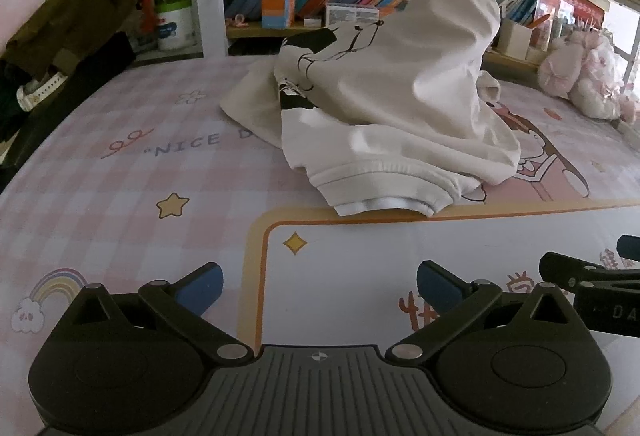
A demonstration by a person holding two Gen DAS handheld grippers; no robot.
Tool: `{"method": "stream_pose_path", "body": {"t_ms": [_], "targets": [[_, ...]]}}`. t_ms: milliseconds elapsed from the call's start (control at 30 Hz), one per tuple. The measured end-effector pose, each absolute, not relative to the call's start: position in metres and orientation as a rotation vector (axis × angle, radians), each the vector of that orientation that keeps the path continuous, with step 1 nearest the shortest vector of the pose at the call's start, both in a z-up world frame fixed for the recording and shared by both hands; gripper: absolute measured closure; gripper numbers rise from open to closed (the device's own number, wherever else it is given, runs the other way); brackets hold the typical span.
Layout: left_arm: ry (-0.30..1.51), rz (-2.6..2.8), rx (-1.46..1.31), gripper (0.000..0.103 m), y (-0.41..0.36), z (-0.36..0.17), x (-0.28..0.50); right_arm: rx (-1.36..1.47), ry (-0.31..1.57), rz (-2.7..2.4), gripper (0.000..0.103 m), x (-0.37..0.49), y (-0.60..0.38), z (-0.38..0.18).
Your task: Fold clothes
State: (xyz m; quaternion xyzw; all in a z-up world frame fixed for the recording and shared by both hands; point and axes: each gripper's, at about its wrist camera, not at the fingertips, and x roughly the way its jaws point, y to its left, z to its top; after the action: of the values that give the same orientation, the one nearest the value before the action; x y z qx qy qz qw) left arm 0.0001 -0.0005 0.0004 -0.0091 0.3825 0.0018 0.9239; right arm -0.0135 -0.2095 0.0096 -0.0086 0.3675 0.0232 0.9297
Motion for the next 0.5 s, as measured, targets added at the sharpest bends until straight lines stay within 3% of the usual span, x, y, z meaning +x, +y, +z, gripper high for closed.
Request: {"method": "stream_pose_path", "body": {"t_ms": [500], "targets": [[0.786,-0.005,-0.036,0.000,0.0021,-0.0016,-0.0031,-0.019,0.750,0.057,0.000,-0.0161,-0.2080,0.0112]]}}
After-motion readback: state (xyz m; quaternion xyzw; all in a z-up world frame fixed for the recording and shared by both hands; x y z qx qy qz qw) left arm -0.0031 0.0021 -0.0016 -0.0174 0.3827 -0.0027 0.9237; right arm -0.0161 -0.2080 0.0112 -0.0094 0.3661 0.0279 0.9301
